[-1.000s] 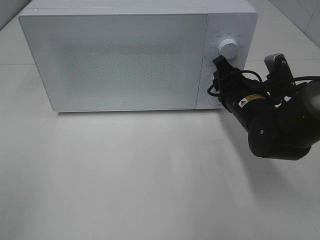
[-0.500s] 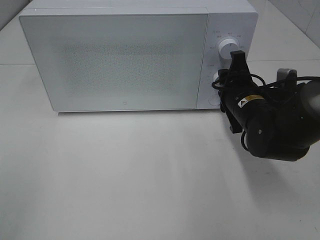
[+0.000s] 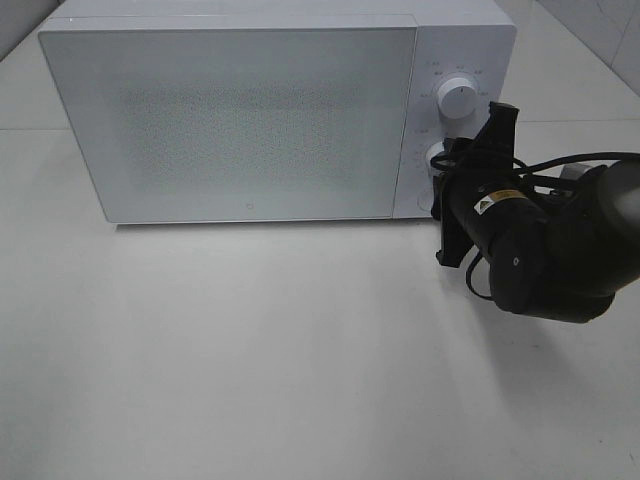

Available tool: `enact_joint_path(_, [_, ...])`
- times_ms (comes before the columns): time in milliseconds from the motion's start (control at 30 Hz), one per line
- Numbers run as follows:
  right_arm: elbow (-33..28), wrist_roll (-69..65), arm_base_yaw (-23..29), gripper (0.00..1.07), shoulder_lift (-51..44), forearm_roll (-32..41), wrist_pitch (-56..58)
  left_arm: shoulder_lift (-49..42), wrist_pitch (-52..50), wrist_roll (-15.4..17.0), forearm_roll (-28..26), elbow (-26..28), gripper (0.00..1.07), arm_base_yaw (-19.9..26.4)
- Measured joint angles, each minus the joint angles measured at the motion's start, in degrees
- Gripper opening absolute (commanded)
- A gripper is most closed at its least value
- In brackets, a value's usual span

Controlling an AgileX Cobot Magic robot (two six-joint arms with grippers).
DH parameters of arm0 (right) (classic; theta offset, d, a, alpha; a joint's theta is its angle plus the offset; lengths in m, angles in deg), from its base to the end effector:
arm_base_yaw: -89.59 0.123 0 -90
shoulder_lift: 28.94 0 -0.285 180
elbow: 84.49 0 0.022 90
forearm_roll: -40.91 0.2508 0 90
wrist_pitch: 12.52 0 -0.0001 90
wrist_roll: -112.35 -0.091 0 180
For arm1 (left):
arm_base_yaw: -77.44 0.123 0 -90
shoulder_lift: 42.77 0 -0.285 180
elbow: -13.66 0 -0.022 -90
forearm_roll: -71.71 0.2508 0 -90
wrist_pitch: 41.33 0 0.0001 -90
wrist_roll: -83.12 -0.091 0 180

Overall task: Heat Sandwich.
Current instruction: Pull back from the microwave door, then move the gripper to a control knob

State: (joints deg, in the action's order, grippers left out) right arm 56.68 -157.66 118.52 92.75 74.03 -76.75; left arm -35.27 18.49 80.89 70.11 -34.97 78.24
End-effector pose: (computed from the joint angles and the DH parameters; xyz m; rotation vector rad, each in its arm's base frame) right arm 0.3122 0.1214 0.1219 1.4794 1.2065 1.2436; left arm -0.0048 -0.0023 0.2784 0.0263 2.0232 0.0002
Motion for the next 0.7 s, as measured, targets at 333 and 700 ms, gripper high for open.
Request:
enact_joint_path(333, [0.40,-3.21,0.23,0.11,0.00,1.38,0.52,0.00,0.00,0.00,0.00,0.00,1.00,0.00])
enact_joint_path(700, [0.40,-6.13,0.29,0.12,0.00,1.66,0.57,0.00,0.00,0.00,0.00,0.00,1.00,0.00])
